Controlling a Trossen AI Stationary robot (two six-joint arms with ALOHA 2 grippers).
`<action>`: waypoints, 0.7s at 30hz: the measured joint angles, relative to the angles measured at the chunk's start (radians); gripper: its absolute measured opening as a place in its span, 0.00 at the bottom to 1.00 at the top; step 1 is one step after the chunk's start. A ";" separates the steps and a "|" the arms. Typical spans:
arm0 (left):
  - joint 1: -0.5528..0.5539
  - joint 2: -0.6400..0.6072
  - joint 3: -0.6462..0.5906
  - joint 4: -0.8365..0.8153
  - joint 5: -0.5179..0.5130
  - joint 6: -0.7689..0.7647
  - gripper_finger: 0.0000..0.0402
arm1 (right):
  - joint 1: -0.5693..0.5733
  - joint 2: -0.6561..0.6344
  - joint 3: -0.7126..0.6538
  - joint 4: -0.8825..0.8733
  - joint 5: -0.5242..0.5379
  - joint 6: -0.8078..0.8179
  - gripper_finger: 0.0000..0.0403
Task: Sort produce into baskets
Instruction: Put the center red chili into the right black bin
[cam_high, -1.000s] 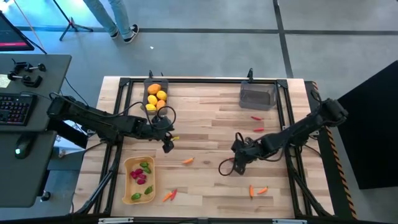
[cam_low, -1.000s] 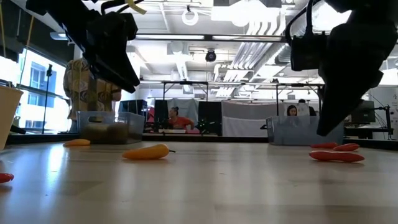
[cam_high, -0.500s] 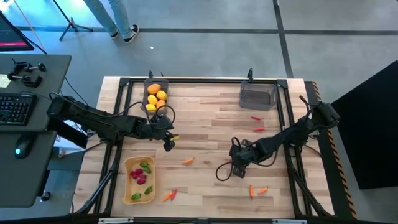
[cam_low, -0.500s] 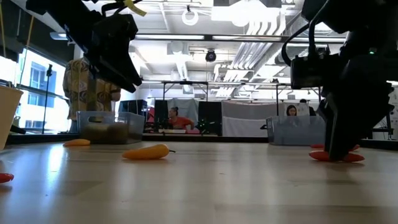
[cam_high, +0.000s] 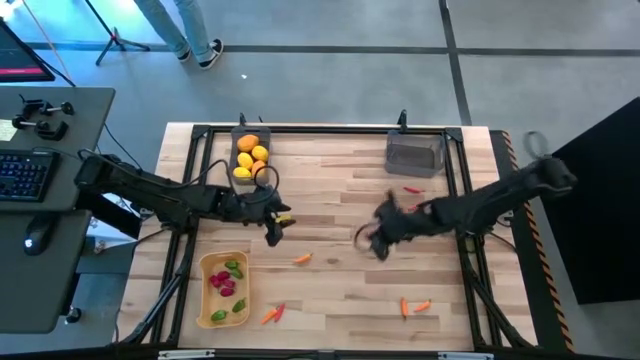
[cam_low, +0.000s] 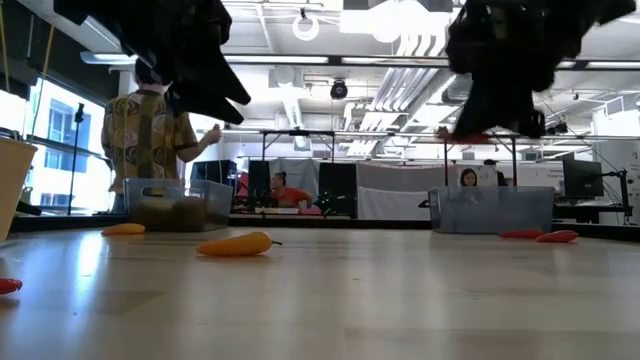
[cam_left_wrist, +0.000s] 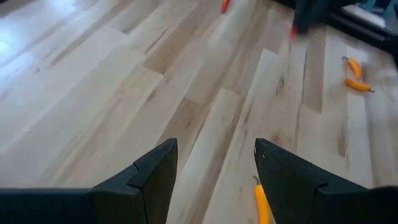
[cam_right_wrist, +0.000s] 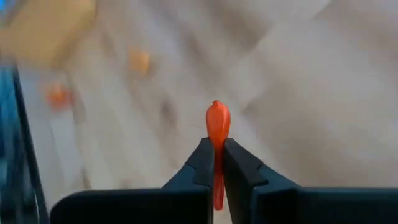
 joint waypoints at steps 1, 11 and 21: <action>0.005 0.000 0.000 -0.003 0.007 0.002 0.50 | -0.019 -0.058 0.001 -0.039 0.062 0.019 0.02; 0.053 -0.067 0.001 0.150 0.107 0.099 0.50 | -0.454 -0.353 0.001 -0.335 0.429 0.126 0.01; 0.249 -0.062 0.001 0.285 0.133 0.061 0.50 | -0.910 -0.158 0.001 -0.218 0.200 -0.202 0.13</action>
